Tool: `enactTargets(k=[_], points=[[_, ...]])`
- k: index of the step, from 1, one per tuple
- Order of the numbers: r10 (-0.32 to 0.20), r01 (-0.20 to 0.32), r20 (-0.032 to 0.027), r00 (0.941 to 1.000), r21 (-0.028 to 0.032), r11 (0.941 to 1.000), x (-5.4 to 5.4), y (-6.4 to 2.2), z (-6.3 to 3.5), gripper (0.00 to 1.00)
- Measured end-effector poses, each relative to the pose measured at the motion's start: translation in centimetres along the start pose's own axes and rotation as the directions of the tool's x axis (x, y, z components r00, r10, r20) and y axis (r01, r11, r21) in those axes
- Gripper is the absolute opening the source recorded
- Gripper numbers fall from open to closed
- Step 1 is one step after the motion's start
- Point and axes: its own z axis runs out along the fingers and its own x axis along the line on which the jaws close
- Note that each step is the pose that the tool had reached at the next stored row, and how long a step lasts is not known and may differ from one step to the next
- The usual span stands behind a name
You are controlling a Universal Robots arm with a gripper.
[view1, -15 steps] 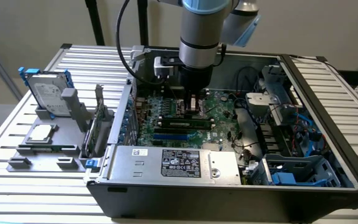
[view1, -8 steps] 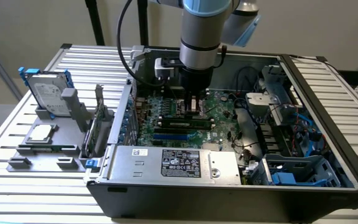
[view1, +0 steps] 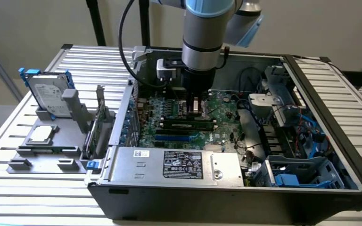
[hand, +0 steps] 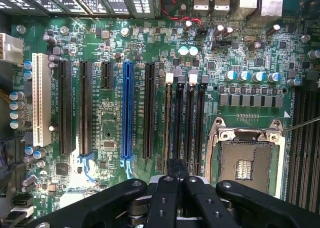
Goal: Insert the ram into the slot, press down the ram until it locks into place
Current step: 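Press down the ram until it locks into place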
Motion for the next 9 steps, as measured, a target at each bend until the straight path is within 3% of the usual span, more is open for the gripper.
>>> enactTargets(k=[9], points=[[0.0, 0.0, 0.0002, 1.0, -0.0121, 0.9999, 0.01, -0.43, -0.42, 0.11]])
